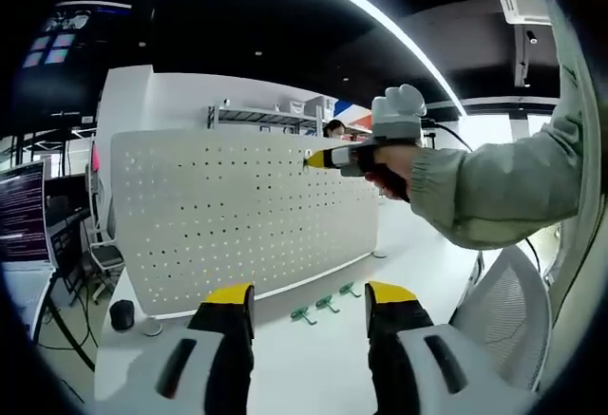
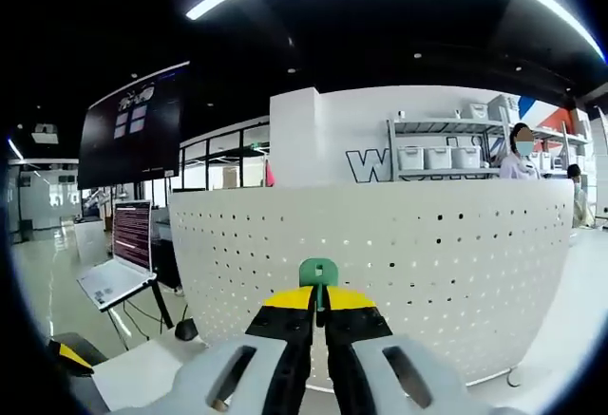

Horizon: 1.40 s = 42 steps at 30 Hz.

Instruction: Insert the hook assembly into the mounting plate slot until the hook locks in place.

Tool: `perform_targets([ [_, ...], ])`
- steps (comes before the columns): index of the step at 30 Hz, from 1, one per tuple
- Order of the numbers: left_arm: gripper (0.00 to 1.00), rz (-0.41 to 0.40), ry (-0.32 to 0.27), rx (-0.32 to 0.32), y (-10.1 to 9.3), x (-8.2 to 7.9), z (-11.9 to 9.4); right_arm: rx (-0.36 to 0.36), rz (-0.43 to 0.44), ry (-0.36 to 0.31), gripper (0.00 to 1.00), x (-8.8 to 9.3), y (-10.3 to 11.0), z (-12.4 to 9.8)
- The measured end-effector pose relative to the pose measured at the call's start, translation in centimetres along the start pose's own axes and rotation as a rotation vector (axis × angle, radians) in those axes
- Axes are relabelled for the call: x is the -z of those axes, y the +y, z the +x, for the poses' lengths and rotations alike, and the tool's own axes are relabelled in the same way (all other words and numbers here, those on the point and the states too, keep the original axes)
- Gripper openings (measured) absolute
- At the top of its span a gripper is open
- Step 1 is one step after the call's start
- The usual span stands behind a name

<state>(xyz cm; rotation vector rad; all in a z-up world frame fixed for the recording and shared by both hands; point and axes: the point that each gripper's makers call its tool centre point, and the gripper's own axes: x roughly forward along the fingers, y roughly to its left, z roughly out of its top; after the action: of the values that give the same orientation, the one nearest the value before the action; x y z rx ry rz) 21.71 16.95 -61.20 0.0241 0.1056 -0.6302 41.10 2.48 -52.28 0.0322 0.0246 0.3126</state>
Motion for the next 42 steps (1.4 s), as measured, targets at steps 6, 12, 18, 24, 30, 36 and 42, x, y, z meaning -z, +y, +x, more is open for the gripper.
perform_targets([
  [6,0.49,-0.007,0.008,0.006,-0.3,0.3,0.0,0.008,-0.002,-0.004,0.01,-0.3,0.2,1.5],
  [12,0.49,-0.02,0.007,0.005,-0.3,0.5,-0.1,0.019,-0.012,-0.014,0.01,-0.9,0.6,3.1],
  [18,0.49,-0.027,0.01,-0.009,0.2,0.7,-0.3,0.037,-0.011,-0.023,0.01,-1.6,-0.3,4.4],
  [24,0.49,-0.035,0.012,-0.018,0.7,0.8,-0.3,0.047,-0.019,-0.022,0.01,-1.9,-0.5,5.6],
  [30,0.49,-0.039,0.011,-0.02,1.0,0.9,-0.2,0.055,-0.031,-0.021,0.01,-1.7,-0.1,6.7],
  [36,0.48,-0.048,0.013,-0.016,1.2,1.1,-0.1,0.061,-0.021,-0.028,0.01,-1.8,0.5,7.4],
  [42,0.48,-0.052,0.015,-0.011,1.2,1.2,0.1,0.086,-0.003,-0.029,0.01,-1.9,0.4,7.9],
])
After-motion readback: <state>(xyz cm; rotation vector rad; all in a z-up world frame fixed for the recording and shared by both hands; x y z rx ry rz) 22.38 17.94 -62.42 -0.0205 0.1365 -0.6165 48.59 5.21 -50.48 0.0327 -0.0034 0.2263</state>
